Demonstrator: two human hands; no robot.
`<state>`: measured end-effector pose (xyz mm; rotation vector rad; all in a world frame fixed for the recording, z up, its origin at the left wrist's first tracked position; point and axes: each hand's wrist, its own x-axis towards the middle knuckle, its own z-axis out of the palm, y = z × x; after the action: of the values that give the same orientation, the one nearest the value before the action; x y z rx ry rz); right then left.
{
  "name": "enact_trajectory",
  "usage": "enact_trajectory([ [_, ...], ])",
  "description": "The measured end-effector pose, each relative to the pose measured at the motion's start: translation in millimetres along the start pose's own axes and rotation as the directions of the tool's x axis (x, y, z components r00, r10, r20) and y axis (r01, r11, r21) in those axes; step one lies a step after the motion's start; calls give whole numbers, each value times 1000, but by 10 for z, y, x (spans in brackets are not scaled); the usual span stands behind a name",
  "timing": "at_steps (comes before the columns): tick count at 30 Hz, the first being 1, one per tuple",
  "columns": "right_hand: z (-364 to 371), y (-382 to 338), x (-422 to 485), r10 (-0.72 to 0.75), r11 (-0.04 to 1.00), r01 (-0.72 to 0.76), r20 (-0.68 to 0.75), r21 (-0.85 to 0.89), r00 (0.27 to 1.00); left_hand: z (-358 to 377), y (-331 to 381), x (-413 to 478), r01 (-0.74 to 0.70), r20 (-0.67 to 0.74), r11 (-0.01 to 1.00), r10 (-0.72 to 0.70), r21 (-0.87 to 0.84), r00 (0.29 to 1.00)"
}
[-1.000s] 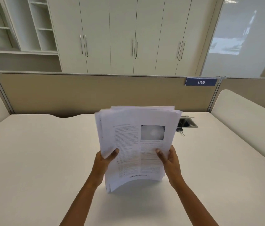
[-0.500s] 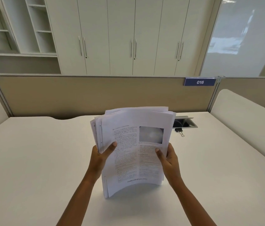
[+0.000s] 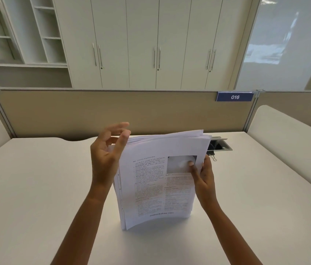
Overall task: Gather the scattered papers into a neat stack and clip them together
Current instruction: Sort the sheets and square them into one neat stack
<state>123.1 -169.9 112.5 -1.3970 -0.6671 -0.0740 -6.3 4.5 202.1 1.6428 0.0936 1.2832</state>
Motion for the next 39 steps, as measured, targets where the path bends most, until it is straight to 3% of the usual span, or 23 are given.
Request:
enact_trajectory([
  [5, -7, -15, -1, 23, 998, -23, -5, 63, 1000, -28, 21, 66, 59, 154, 978, -91, 201, 984],
  [8, -13, -22, 4, 34, 996, -32, -16, 85, 999, -55, 42, 96, 125, 141, 975, -153, 185, 978],
  [18, -50, -52, 18, 104, 993, -100, -50, 69, 993, -104, 65, 103, 101, 35, 983, -108, 155, 994],
  [21, -70, -55, 11, 114, 990, -110, -51, 87, 992, -145, 55, 99, 105, -52, 988, -100, 115, 994],
  [24, -93, -67, 8, 121, 989, -119, -18, 83, 993, -226, 11, 105, 189, -131, 980, -180, 64, 975],
  [30, -104, -88, 19, 137, 987, -139, 37, 83, 990, -212, 36, 100, 323, -167, 942, -333, -89, 928],
  [35, -122, -80, 13, 176, 980, -181, 65, 79, 982, -149, 49, 88, 321, -170, 939, -338, -124, 926],
  [39, -133, -46, -7, 243, 969, -245, 79, 25, 967, -129, 41, 92, 333, -171, 896, -392, -293, 904],
])
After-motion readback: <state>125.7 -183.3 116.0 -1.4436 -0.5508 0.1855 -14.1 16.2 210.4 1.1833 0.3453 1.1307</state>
